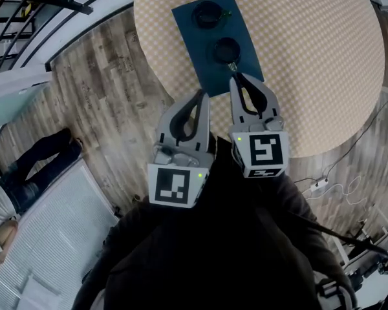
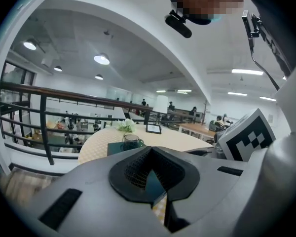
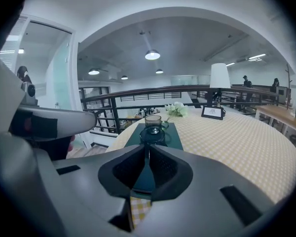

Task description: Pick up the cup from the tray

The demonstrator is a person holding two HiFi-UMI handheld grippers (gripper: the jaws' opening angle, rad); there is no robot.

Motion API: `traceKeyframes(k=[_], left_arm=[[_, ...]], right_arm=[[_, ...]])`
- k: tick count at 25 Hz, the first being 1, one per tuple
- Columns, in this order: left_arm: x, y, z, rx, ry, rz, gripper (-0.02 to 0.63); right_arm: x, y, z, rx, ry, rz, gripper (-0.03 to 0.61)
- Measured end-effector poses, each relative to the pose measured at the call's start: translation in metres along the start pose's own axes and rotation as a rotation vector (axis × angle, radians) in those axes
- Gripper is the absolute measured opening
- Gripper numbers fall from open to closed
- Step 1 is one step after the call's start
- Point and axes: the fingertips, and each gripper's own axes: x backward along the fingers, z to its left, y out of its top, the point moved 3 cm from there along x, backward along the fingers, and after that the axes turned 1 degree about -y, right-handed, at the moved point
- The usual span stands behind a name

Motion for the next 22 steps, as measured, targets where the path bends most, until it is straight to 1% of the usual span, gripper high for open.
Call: traceKeyframes(k=[4,7,8,9,10,15,22], left_arm=[[-0.009,-0.01,0.014,0.026,0.007,0.035,0.005],[-0.018,-0.012,0.022,0.038,0.011,0.045,0.005],[-0.02,-0.013,0.024,0.041,0.011,0.048,0.005],[-0.023,-0.014,0.025,0.044,0.011,0.051,0.005],[-0.025,-0.016,0.026,0.046,0.01,0.054,0.005],[-0.031,-0.02,0.022,0.054,-0.004,0.06,0.005],[-0.037,-0.018,0.022,0.051,0.012,0.079,0.005]], right_arm=[[-0.015,-0.006,-0.002,-0.011,-0.014,0.044,0.011],[-0.021,-0.002,-0.005,0.02,-0.009,0.022,0.011],[-0.022,-0.003,-0.005,0.022,-0.001,0.026,0.02],[-0.023,-0.005,-0.005,0.02,0.008,0.037,0.075],[-0.024,-0.007,-0.005,0.017,0.015,0.049,0.095],[-0.029,-0.016,-0.009,0.018,0.013,0.085,0.095],[-0.037,-0.02,-0.011,0.036,0.031,0.123,0.094]])
